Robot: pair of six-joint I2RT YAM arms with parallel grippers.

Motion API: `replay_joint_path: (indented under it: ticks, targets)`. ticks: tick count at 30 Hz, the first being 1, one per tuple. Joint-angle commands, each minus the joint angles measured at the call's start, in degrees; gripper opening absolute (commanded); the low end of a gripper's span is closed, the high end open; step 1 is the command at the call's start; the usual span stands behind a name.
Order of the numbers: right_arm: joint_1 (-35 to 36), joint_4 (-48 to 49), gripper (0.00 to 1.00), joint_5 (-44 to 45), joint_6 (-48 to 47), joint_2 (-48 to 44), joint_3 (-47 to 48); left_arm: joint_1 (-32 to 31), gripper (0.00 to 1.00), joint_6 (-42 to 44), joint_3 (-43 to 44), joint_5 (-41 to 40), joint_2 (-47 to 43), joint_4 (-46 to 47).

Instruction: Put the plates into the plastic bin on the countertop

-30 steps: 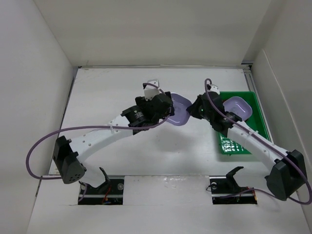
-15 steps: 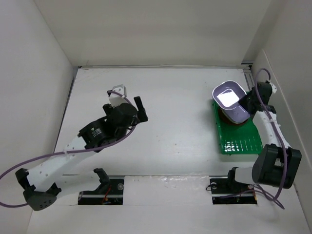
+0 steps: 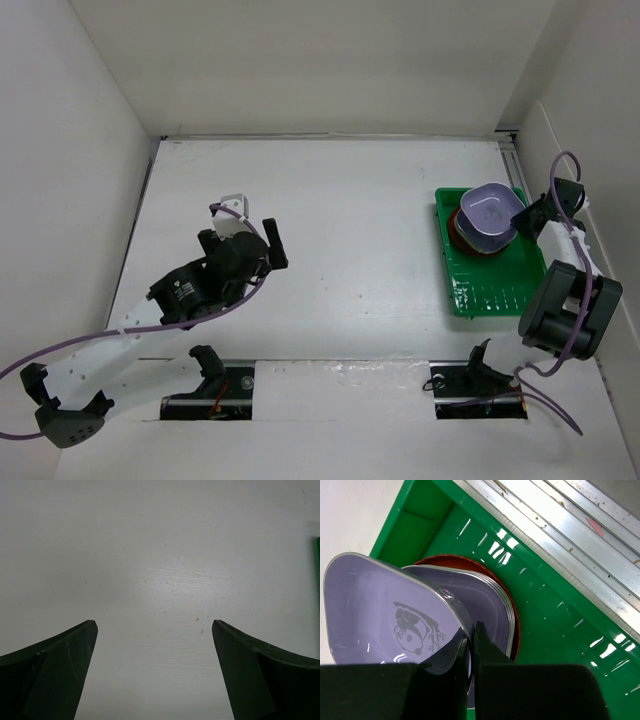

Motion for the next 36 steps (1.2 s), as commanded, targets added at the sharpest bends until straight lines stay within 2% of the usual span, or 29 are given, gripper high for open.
replay_joint_path:
  ticks: [1, 2, 4, 5, 7, 10, 11, 13, 14, 17, 22, 28, 32, 35, 36]
  targets:
    - [1.0, 2.2, 0.0, 0.5, -1.1, -0.4, 2.3, 0.1, 1.0, 1.4, -0.6, -0.2, 0.2, 2.2]
    - [1.0, 2.2, 0.0, 0.5, -1.1, -0.4, 2.3, 0.1, 1.0, 1.4, -0.6, -0.2, 0.2, 2.2]
    - [1.0, 1.6, 0.14, 1.2, -1.1, -0.4, 2.3, 0.1, 1.0, 1.9, -0.6, 0.3, 0.2, 2.2]
    - [1.5, 1.6, 0.26, 1.2, -1.1, -0.4, 2.3, 0.1, 1.0, 1.9, -1.2, 0.3, -0.4, 2.7]
    - [2.2, -0.1, 0.59, 4.0, -1.1, -2.3, 2.3, 0.1, 1.0, 1.9, -1.2, 0.3, -0.4, 2.8]
    - [4.2, -1.2, 0.72, 6.6, -0.6, -6.7, 2.8, 0.1, 1.0, 1.9, -1.2, 0.3, -0.9, 2.8]
    - [5.0, -1.2, 0.8, 7.1, 0.0, -8.2, 2.8, 0.1, 1.0, 1.4, -1.2, 0.3, -0.9, 2.8]
    - [5.8, -1.8, 0.81, 7.1, 0.0, -12.5, 2.8, 0.1, 1.0, 1.4, -1.2, -0.3, -1.4, 2.8]
    - [6.6, -2.3, 1.0, 7.1, 0.0, -14.0, 2.8, 0.1, 1.0, 0.8, -1.2, -1.1, -1.4, 2.8]
    - [11.8, -3.7, 1.0, 7.1, -0.1, -19.7, 2.8, 0.8, 1.0, -1.3, -1.2, -2.8, -1.4, 0.5]
    - [23.6, -12.8, 1.0, 11.8, -3.8, -26.4, 7.8, 7.1, 1.0, -1.9, 0.1, -2.8, -1.4, 0.5]
    - [32.8, -21.9, 1.0, 12.0, -8.7, -36.0, 12.3, 7.2, 1.0, -4.1, 4.8, -7.5, -4.6, -4.6]
    - [43.1, -28.1, 1.0, 11.1, -9.3, -41.5, 14.4, 7.2, 1.0, -4.1, 10.8, -9.3, -6.7, -8.9]
    - [45.9, -33.9, 1.0, 12.7, -10.8, -44.9, 15.6, 7.2, 1.0, -4.1, 14.4, -10.5, -8.2, -11.0]
    - [46.6, -36.5, 1.0, 13.4, -10.8, -45.9, 15.7, 7.2, 1.0, -1.5, 14.4, -9.7, -8.7, -11.0]
